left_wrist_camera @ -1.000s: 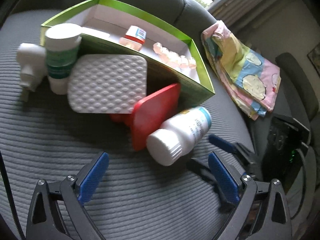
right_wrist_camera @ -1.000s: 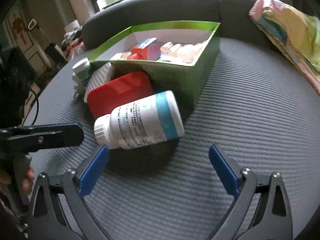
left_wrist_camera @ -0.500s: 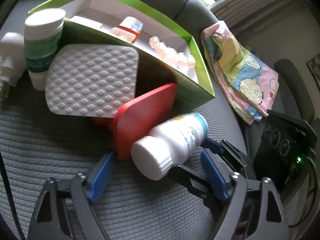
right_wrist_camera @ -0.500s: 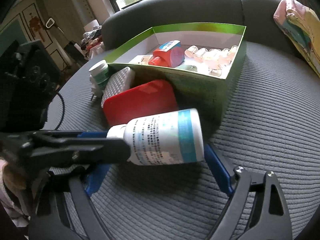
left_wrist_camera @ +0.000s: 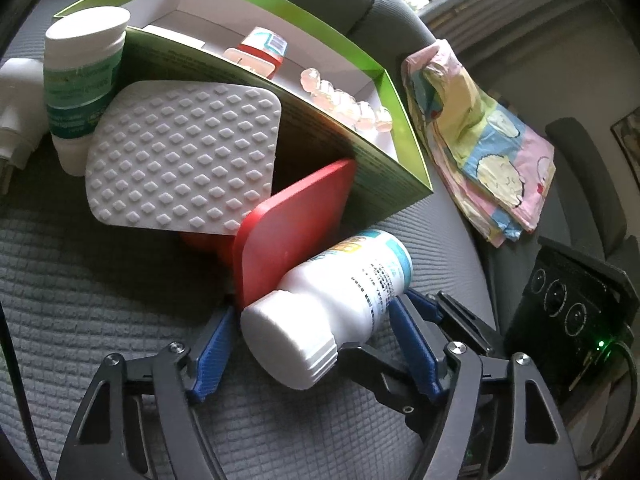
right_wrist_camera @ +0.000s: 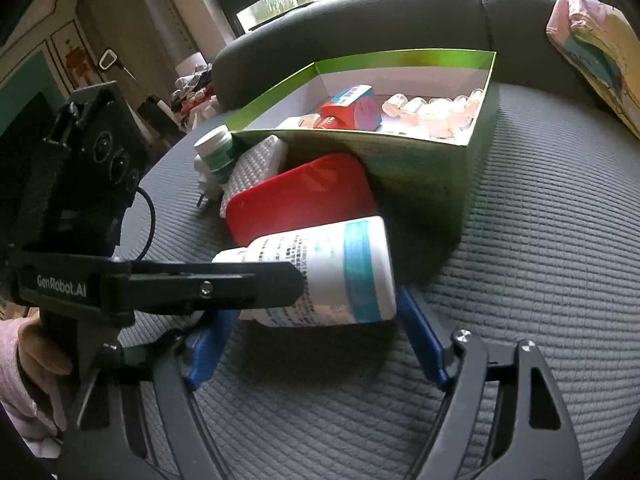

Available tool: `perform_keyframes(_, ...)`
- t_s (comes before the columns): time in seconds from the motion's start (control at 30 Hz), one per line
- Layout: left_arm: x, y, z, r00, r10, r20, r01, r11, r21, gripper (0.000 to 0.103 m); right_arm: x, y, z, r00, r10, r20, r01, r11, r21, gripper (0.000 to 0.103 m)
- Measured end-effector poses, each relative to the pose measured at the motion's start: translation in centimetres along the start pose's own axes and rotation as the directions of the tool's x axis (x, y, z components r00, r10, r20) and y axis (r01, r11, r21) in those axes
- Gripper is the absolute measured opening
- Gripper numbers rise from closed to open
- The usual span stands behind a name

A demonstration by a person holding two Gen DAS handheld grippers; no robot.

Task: Organize rigid objects
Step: 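Grasp the white pill bottle with blue label with the left tool, then lift the pill bottle with the left tool and carry it over the box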

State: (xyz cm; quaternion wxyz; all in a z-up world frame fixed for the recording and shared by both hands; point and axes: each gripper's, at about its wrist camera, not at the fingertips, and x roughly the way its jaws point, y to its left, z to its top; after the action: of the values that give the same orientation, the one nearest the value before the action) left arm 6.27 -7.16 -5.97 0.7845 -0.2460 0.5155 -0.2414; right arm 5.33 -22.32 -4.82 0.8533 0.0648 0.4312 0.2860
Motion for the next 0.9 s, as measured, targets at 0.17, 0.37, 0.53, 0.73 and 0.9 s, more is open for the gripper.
perform_keyframes(0.17,-1.1,-0.3,-0.4,1.0,-0.009,-0.001,0.009,1.0,0.005,0.073,-0.6,0.9,-0.3,1.0,-0.009,0.023,0.008,1.0,0.01,0.078)
perform_keyframes(0.37,-3.4,-1.0,-1.1,1.0,-0.008,0.015,0.007,0.999,0.039,0.073,-2.1,2.9,-0.7,0.998,-0.008,0.057,0.008,1.0,-0.001,0.078)
perform_keyframes(0.53,-5.2,-1.8,-1.1,0.999,-0.007,0.031,0.005,0.998,0.058,0.073,-3.2,4.7,-0.2,0.996,-0.013,0.087,0.014,1.0,-0.018,0.078)
perform_keyframes(0.73,-7.6,-3.0,0.0,0.997,-0.012,0.074,0.006,0.996,0.092,0.073,-4.9,6.4,1.4,0.991,-0.014,0.136,0.02,0.999,-0.044,0.078)
perform_keyframes(0.9,-9.1,-3.9,1.7,0.995,-0.017,0.099,0.005,0.993,0.119,0.073,-5.8,7.4,3.4,0.986,-0.014,0.169,0.025,0.998,-0.06,0.078)
